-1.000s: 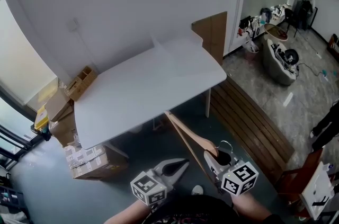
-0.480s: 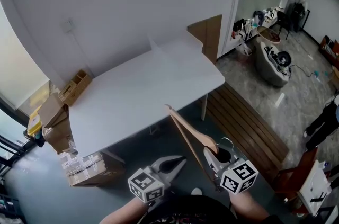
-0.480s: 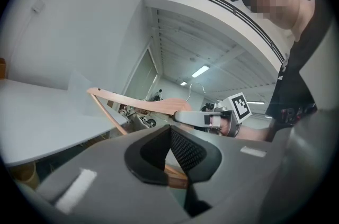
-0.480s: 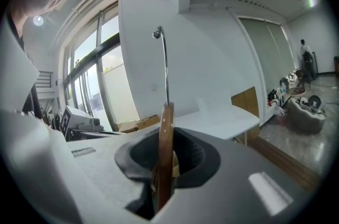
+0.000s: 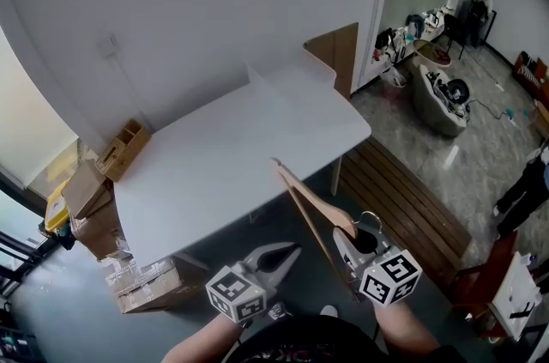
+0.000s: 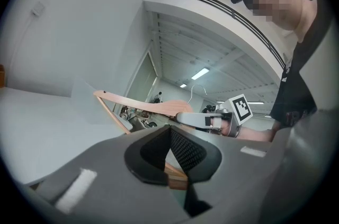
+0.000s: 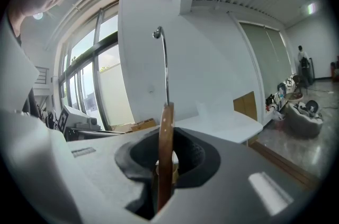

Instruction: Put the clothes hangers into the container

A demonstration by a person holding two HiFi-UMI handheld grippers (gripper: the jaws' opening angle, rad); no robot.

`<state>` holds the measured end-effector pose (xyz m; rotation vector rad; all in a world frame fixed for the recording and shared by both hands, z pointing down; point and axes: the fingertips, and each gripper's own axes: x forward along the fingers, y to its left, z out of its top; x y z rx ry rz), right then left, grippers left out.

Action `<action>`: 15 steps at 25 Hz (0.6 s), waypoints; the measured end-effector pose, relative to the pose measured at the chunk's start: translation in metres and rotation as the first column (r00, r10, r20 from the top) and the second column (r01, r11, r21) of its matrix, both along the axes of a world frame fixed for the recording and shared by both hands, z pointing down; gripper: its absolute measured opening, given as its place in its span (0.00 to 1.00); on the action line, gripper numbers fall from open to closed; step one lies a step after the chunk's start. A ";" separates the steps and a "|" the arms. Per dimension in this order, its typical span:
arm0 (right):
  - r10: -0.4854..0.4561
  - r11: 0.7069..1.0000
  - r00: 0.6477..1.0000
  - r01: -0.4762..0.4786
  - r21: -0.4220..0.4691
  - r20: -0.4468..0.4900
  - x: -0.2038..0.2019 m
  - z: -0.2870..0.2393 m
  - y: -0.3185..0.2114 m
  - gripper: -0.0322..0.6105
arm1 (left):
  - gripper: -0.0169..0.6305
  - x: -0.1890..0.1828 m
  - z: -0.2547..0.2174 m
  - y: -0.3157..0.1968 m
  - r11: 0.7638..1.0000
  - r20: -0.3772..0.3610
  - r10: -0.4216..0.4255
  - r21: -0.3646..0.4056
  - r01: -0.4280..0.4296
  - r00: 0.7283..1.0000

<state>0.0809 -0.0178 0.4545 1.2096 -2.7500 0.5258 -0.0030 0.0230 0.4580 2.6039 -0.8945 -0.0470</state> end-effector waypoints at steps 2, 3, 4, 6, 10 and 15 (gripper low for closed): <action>0.006 1.000 1.000 -0.006 0.007 -0.002 -0.009 -0.002 -0.005 0.14 | 0.03 -0.010 -0.002 -0.005 1.000 -0.008 0.000 0.002 0.000 1.000; 0.009 1.000 1.000 -0.009 0.010 -0.003 -0.013 -0.003 -0.008 0.14 | 0.03 -0.014 -0.003 -0.007 1.000 -0.013 0.001 0.002 -0.001 1.000; 0.013 1.000 1.000 -0.013 0.013 -0.004 -0.016 -0.004 -0.010 0.14 | 0.03 -0.018 -0.003 -0.009 1.000 -0.017 0.003 0.003 -0.003 1.000; 0.018 1.000 1.000 -0.018 0.020 -0.007 -0.023 -0.005 -0.016 0.14 | 0.03 -0.025 -0.003 -0.013 1.000 -0.021 0.003 0.008 -0.002 1.000; 0.033 0.999 0.999 -0.033 0.030 -0.011 -0.036 -0.008 -0.028 0.14 | 0.03 -0.044 -0.008 -0.021 1.000 -0.029 -0.008 0.021 0.009 1.000; 0.058 0.996 0.998 -0.057 0.068 -0.008 -0.050 -0.019 -0.047 0.14 | 0.03 -0.066 -0.016 -0.033 0.999 -0.032 -0.017 0.050 0.019 0.999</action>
